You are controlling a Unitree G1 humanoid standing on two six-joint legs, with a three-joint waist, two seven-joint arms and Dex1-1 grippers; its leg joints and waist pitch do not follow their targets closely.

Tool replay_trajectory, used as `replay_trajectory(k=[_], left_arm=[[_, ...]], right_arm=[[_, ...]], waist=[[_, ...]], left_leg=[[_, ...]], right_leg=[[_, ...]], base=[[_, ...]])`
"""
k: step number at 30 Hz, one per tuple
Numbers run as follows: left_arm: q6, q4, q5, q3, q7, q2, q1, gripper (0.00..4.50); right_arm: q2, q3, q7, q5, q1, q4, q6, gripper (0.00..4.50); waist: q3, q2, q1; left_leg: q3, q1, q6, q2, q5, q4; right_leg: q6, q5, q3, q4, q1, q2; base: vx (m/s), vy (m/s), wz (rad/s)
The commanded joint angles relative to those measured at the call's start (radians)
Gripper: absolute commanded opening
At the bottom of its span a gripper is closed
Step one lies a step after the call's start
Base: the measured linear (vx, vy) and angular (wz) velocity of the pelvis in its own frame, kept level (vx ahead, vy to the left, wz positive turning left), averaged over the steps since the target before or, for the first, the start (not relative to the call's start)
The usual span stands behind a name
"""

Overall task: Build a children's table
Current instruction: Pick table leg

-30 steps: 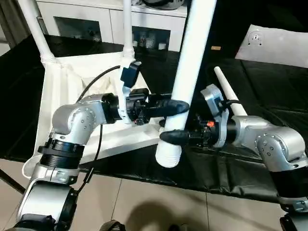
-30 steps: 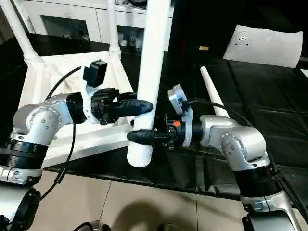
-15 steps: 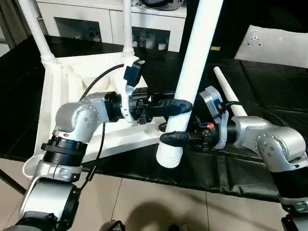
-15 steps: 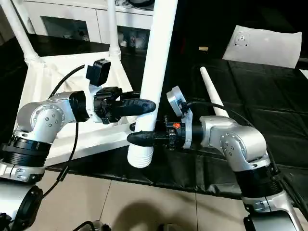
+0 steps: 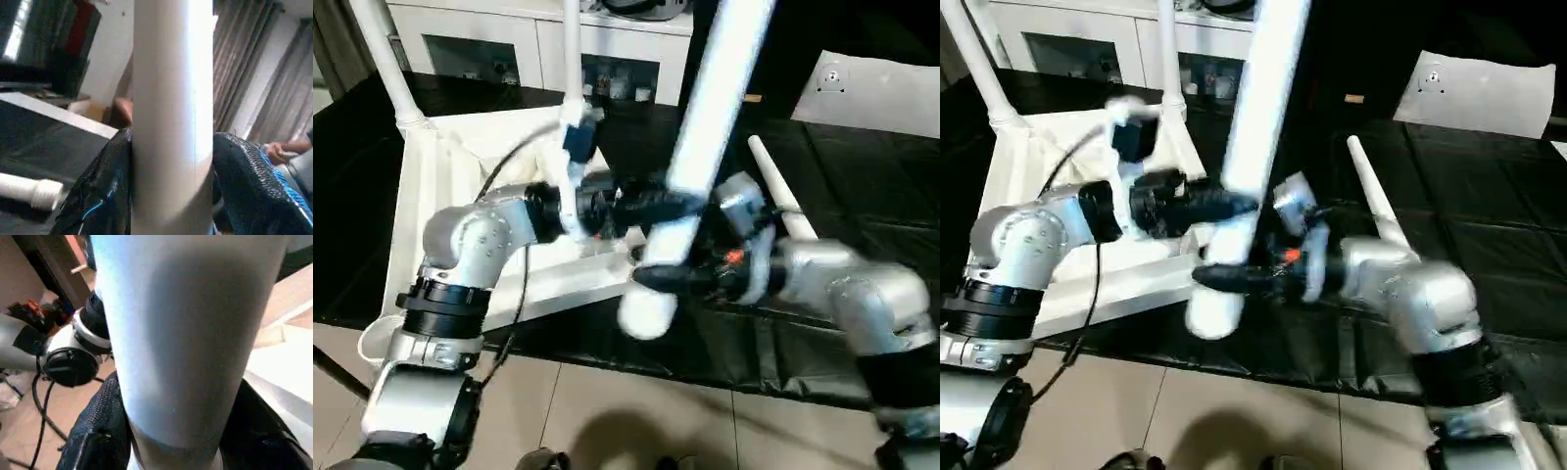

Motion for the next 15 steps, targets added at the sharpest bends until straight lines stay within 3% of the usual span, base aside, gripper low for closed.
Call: replay_trajectory(k=[1, 4, 6, 10, 12, 14, 15], left_arm=[[0.008, -0.027, -0.037, 0.05, 0.094, -0.037, 0.013, 2.99], [-0.011, -0.023, -0.063, 0.126, 0.232, -0.105, 0.029, 3.25], [-0.041, -0.03, -0.069, 0.16, 0.293, -0.136, 0.04, 3.36], [-0.145, -0.042, -0.021, 0.207, 0.404, -0.176, 0.057, 3.44], [-0.212, -0.001, 0.101, 0.209, 0.51, -0.152, 0.057, 3.79], [-0.228, 0.012, 0.133, 0.208, 0.539, -0.144, 0.057, 3.86], [-0.258, 0.033, 0.22, 0.164, 0.573, -0.106, 0.057, 3.86]], right_arm=[[0.027, -0.029, -0.076, -0.034, 0.01, 0.014, -0.042, 1.91], [0.088, -0.054, -0.164, -0.056, 0.031, 0.026, -0.086, 1.91], [0.12, -0.07, -0.215, -0.067, 0.042, 0.028, -0.11, 1.91], [0.18, -0.105, -0.326, -0.099, 0.053, 0.041, -0.171, 1.91], [0.18, -0.08, -0.375, -0.179, 0.052, 0.059, -0.227, 1.91], [0.175, -0.066, -0.388, -0.212, 0.052, 0.063, -0.247, 1.91], [0.163, -0.039, -0.396, -0.256, 0.052, 0.066, -0.274, 1.91]], waist=[[-0.081, 0.0, 0.002], [-0.08, -0.001, 0.0], [-0.078, 0.003, -0.001], [-0.078, 0.001, -0.006], [-0.077, 0.004, -0.012], [-0.076, 0.003, -0.015], [-0.076, 0.005, -0.015]], left_leg=[[-0.001, 0.013, -0.019, 0.019, -0.233, -0.068], [-0.002, 0.016, -0.024, 0.017, -0.259, -0.067], [-0.006, 0.016, -0.022, 0.015, -0.283, -0.07], [-0.008, 0.017, -0.023, 0.015, -0.297, -0.071], [-0.011, 0.017, -0.029, 0.014, -0.313, -0.074], [-0.009, 0.018, -0.029, 0.011, -0.314, -0.073], [-0.011, 0.017, -0.031, 0.012, -0.318, -0.074]], right_leg=[[-0.154, -0.398, 0.035, -0.081, 0.057, -0.053], [-0.144, -0.436, 0.031, -0.09, 0.053, -0.053], [-0.114, -0.485, 0.027, -0.097, 0.053, -0.05], [-0.078, -0.52, 0.024, -0.106, 0.048, -0.05], [-0.036, -0.531, 0.024, -0.107, 0.046, -0.044], [-0.027, -0.542, 0.024, -0.11, 0.044, -0.043], [-0.016, -0.551, 0.023, -0.112, 0.043, -0.043]], base=[[0.0, 0.0, 0.0], [0.0, 0.0, 0.0], [0.0, 0.0, 0.0], [0.0, 0.0, 0.0], [0.0, 0.0, 0.0], [0.0, 0.0, 0.0], [0.0, 0.0, 0.0]])
